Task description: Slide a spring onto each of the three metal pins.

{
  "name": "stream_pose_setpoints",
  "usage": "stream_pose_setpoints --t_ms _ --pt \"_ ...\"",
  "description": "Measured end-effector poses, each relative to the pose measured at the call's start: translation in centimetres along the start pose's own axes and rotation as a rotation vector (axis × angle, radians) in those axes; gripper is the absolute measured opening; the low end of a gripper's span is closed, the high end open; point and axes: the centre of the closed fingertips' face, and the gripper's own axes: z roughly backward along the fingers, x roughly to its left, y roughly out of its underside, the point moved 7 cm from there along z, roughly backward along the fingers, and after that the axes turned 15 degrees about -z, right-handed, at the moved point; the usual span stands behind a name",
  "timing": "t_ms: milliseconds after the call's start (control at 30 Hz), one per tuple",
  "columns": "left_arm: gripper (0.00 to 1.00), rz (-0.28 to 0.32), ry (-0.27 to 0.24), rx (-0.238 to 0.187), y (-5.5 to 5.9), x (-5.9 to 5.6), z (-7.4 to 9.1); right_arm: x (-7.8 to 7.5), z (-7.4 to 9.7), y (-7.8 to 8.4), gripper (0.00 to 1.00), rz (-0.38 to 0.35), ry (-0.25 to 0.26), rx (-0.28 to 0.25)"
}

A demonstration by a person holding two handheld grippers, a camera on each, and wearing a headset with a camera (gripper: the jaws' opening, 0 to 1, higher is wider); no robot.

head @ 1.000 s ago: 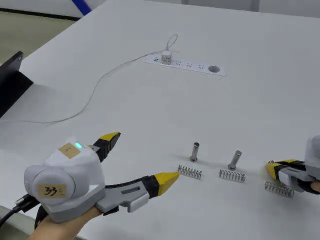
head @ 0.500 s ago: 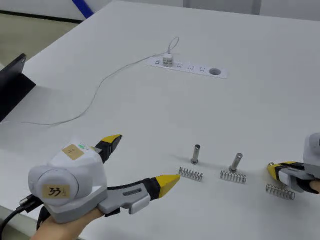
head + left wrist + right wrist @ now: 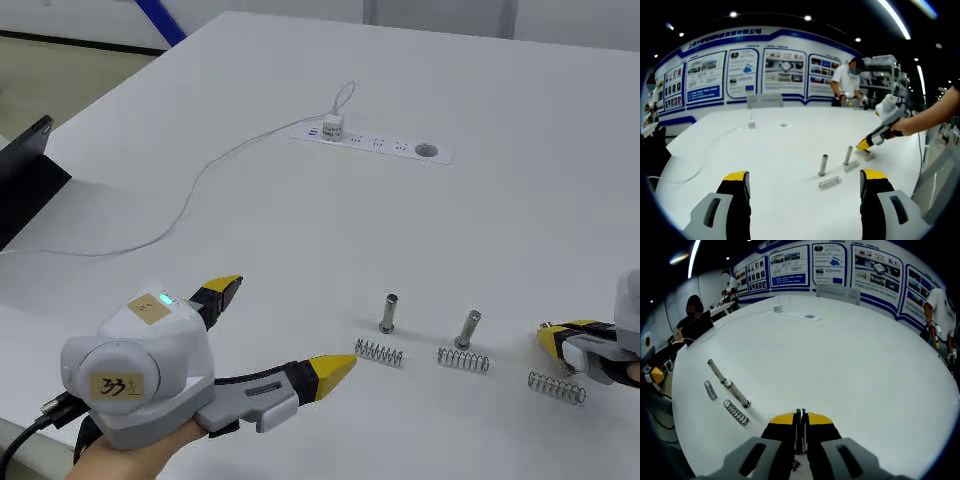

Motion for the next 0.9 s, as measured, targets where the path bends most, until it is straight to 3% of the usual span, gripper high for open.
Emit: stream_pose_setpoints --t_ms 900 --pt "0.92 -0.007 -0.015 0.006 -0.1 0.2 0.2 0.7 1.8 -0.6 0.08 0.017 -0.031 -0.064"
